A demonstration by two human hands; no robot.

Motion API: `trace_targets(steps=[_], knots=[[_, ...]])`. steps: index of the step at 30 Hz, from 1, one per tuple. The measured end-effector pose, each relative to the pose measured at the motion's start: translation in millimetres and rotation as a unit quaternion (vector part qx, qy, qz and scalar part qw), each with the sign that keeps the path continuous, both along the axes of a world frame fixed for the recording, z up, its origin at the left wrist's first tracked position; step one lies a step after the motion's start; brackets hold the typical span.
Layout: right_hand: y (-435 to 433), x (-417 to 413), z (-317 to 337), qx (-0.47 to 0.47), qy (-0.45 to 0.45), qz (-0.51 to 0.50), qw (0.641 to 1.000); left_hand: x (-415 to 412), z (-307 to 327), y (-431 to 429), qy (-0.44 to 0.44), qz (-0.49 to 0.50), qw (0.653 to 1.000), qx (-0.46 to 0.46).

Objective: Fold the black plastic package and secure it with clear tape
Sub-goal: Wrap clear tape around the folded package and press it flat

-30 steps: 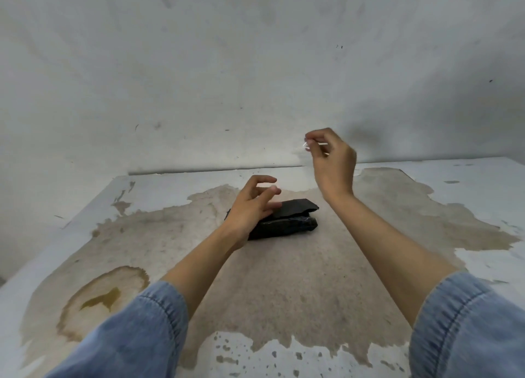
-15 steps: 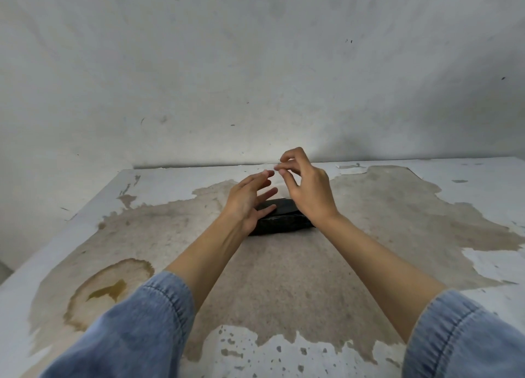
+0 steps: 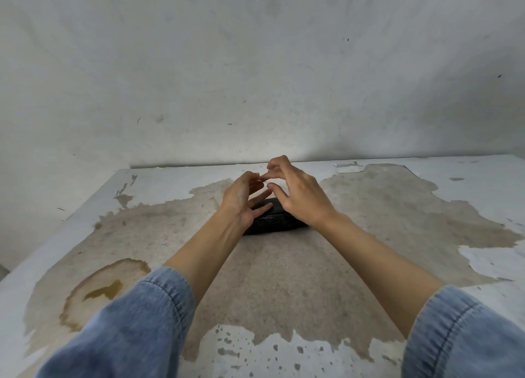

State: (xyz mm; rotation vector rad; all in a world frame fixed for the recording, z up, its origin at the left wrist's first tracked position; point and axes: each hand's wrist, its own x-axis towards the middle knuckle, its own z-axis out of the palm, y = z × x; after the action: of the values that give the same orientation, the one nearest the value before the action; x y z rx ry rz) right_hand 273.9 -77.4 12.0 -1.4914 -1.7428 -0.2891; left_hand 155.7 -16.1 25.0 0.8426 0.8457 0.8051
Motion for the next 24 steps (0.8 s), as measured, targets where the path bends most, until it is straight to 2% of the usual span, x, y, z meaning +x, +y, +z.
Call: trace_targets(steps=[3, 6, 7, 9, 11, 17, 21, 24], knots=[[-4, 3, 2, -0.020, 0.034, 0.021, 0.999, -1, 0, -1, -0.004, 0.000, 1.000, -0.003], [-7, 9, 7, 0.030, 0.153, -0.010, 0.988, -2, 1, -2, -0.002, -0.011, 1.000, 0.004], [-6, 13, 10, 0.035, 0.217, -0.031, 0.975, -2, 2, -2, -0.002, -0.016, 1.000, 0.007], [-5, 21, 18, -0.015, 0.362, -0.050, 0.931, -4, 4, -1, -0.004, -0.032, 0.999, 0.014], [-4, 29, 23, -0.098, 0.430, -0.035, 0.897, -5, 5, -1, -0.003, -0.054, 0.998, 0.026], [-3, 33, 26, -0.282, 0.378, -0.020, 0.882, -7, 10, -1, -0.004, -0.099, 0.993, 0.057], [0, 34, 25, -0.332, 0.329, -0.029, 0.883, -8, 11, -1, -0.006, -0.112, 0.991, 0.066], [1, 38, 23, -0.332, 0.314, -0.058, 0.887, -9, 10, -1, -0.010, -0.114, 0.991, 0.069]])
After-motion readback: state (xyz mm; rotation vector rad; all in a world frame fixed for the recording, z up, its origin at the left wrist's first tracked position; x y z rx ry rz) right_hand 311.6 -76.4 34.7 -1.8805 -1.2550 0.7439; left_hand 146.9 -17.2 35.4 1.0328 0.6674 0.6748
